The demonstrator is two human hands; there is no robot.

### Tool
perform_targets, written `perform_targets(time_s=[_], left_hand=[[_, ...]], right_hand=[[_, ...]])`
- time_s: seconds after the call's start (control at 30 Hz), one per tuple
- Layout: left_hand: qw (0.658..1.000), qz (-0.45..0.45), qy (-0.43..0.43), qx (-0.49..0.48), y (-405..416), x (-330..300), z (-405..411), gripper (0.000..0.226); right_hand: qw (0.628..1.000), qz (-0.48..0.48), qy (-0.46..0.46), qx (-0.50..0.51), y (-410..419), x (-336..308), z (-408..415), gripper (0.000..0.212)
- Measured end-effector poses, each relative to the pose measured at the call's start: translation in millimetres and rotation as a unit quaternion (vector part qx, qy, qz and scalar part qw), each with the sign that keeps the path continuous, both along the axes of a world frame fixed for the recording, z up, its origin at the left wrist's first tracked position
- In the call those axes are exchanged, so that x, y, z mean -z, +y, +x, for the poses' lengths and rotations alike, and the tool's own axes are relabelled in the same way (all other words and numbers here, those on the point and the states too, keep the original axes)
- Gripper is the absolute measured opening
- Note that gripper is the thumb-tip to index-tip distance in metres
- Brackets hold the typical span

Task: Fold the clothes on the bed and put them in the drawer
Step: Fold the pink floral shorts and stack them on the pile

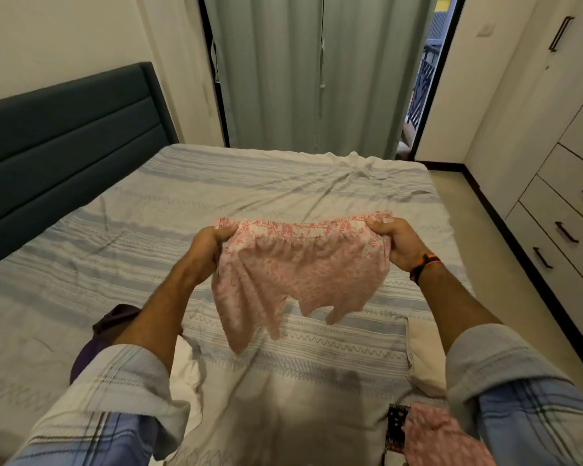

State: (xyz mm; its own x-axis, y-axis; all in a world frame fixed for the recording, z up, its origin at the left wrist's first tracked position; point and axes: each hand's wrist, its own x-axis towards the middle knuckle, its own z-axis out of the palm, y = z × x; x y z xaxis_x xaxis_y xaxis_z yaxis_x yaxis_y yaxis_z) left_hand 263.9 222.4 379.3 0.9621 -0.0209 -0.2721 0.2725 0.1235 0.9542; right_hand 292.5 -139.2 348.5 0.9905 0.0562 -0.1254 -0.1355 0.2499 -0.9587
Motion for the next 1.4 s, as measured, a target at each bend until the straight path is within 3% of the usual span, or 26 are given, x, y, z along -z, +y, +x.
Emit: perform_targets(time_s=[0.07,0.13,0.23,0.27,0.33,0.57,0.83,0.97,1.1,1.27,1.4], left_hand=[[0.997,-0.061,0.043,0.033,2.9,-1.8,-3.7,0.023],[0.997,-0.043,0.066,0.019,3.2,1.6,-0.8,0.022],[0.985,0.158,0.035,-0.059,0.6,18.5,12.7,0.020],[0.972,0.223,0.016,-0.075,-2.4,23.3,14.4,0.024],[0.957,0.272,0.001,-0.103,-11.2,32.9,17.6,0.030],[0.930,0.343,-0.057,-0.118,-63.2,39.0,12.7,0.032],[0.920,0.359,-0.136,-0.084,-107.0,36.5,-2.9,0.032],[0.933,0.328,-0.142,-0.046,-112.5,30.8,-11.5,0.014],[0.939,0.312,-0.146,-0.001,-114.2,28.3,-16.0,0.030],[0.962,0.241,-0.124,0.041,-111.9,30.2,-10.9,0.042],[0.971,0.189,-0.107,0.095,-112.6,23.0,-14.7,0.062]], right_hand=[[0.999,0.024,0.030,-0.016,-2.1,0.9,-0.1,0.072],[0.997,0.032,0.065,-0.018,0.4,2.8,1.7,0.044],[0.980,-0.169,0.073,0.070,17.3,1.6,-0.1,0.014],[0.965,-0.237,0.063,0.092,24.1,2.9,-0.3,0.026],[0.957,-0.270,0.047,0.089,41.3,5.7,-1.8,0.039],[0.952,-0.300,-0.001,0.066,96.6,10.2,-2.3,0.042],[0.947,-0.318,-0.033,0.041,134.2,2.6,-7.4,0.020],[0.953,-0.303,-0.018,0.018,139.5,-0.6,-10.3,0.015],[0.954,-0.299,-0.011,-0.006,142.0,-6.0,-12.4,0.025],[0.929,-0.357,-0.054,-0.079,135.8,-5.9,-14.7,0.027],[0.927,-0.354,-0.077,-0.098,133.3,-6.1,-18.3,0.016]])
